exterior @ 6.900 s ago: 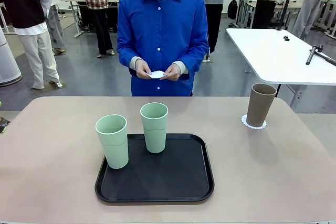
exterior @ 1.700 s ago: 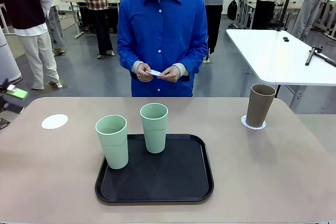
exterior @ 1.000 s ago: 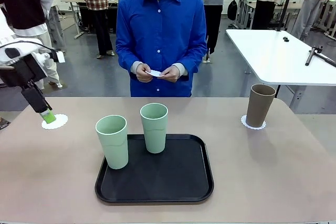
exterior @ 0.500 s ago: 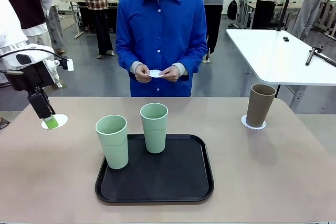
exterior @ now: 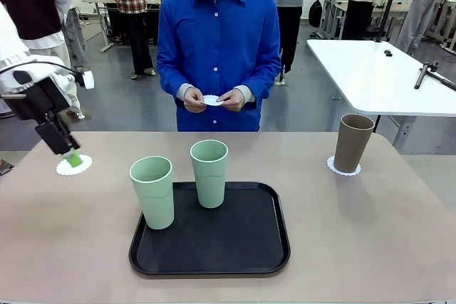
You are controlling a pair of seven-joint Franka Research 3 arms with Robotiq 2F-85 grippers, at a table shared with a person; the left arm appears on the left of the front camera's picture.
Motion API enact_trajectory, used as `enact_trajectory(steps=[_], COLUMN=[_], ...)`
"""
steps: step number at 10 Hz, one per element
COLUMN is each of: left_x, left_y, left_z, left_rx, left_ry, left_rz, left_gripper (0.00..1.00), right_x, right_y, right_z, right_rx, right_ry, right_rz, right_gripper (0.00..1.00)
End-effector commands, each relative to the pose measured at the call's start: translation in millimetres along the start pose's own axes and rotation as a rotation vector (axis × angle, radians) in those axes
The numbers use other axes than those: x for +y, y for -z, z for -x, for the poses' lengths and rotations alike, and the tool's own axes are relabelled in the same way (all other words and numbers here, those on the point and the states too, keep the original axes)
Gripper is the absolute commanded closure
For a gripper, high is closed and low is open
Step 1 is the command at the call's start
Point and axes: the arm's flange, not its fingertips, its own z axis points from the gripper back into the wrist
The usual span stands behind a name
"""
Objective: Place coasters on the table and set cups on them.
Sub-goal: Take one Reusable plastic cup from the Flat Tray and place it on a coaster set by the human.
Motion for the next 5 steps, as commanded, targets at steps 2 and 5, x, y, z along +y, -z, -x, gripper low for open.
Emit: enact_trajectory(steps=[2, 5], left_x=[32.3, 52.0], left_y=[33.1, 66.2], left_z=[29.6, 48.1], left_rx=[-0.401, -0.597], left_ry=[0.236, 0.331], left_rz=[0.240, 0.363], left_gripper=[0.00, 0.00], right_x=[0.4, 0.4], right_y=[-0.5, -0.5], right_z=[-0.7, -0.7], right_rx=[-0.004, -0.004], right_ry=[0.002, 0.002], right_rz=[0.007, 0.007], right_gripper=[0.00, 0.00])
